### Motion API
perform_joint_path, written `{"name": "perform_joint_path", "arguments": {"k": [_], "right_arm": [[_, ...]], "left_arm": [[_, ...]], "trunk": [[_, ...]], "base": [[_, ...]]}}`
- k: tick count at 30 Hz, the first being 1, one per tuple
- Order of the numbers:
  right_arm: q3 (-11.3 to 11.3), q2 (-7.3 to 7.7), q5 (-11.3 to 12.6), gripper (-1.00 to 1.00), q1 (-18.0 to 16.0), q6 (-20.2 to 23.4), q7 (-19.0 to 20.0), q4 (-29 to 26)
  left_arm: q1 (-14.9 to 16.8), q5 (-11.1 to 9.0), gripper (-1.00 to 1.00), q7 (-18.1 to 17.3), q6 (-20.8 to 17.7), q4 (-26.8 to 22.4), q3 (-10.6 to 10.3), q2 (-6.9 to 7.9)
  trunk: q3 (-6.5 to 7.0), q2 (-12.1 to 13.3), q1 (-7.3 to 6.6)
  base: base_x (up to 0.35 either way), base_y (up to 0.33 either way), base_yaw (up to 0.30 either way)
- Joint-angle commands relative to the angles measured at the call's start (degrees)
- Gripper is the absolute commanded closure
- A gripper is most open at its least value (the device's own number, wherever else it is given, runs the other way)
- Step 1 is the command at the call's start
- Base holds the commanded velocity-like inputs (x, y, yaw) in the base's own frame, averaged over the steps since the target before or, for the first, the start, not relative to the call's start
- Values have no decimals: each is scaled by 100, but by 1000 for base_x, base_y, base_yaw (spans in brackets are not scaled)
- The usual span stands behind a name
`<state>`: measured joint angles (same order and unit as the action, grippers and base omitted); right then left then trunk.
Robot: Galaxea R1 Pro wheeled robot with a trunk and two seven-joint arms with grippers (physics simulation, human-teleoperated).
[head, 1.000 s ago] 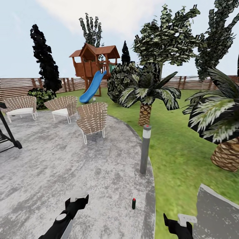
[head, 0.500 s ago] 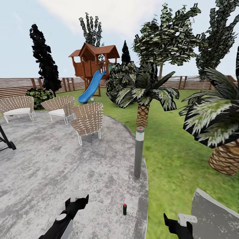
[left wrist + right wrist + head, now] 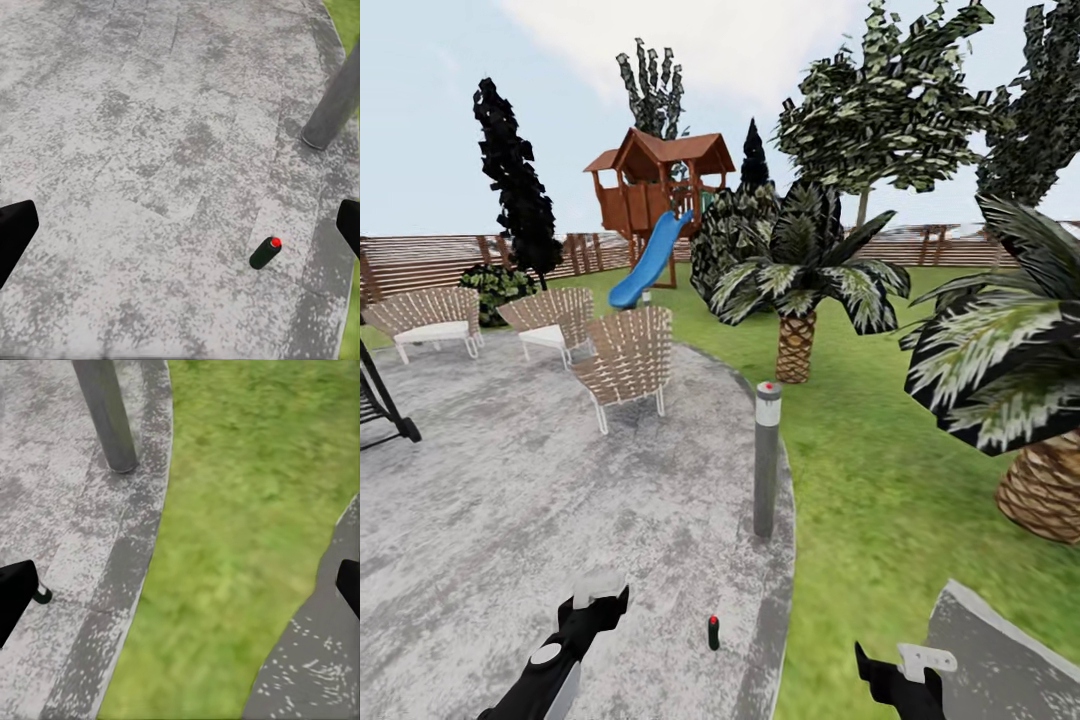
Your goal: Pick up the pesticide atomizer in the garden and spray insectifuge to fully cover both potted plants in the garden.
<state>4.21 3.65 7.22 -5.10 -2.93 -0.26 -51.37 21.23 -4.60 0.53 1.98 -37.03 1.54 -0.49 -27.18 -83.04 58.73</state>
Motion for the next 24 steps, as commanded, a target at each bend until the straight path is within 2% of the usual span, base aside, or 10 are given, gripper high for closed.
{"name": "perform_joint_path", "arguments": {"k": [1, 10, 20, 24], "right_arm": [[-8, 3, 60, -100, -2, -23, -4, 4], [-8, 4, 60, -100, -7, -23, -5, 12], [4, 2, 60, -100, -9, -23, -16, 7], [6, 0, 58, -100, -9, -23, -28, 5]], "left_arm": [[4, -48, -100, 4, 13, 3, 6, -4], [4, -50, -100, 8, 13, 3, 12, -4], [4, -50, -100, 9, 13, 3, 20, -2], [4, -50, -100, 9, 17, 3, 21, -3]], "trunk": [[-6, -4, 0], [-6, -4, 0], [-6, -4, 0], [-6, -4, 0]], "base": [[1, -349, 246], [-5, -294, 222], [-1, -63, 54], [0, -179, 19]]}}
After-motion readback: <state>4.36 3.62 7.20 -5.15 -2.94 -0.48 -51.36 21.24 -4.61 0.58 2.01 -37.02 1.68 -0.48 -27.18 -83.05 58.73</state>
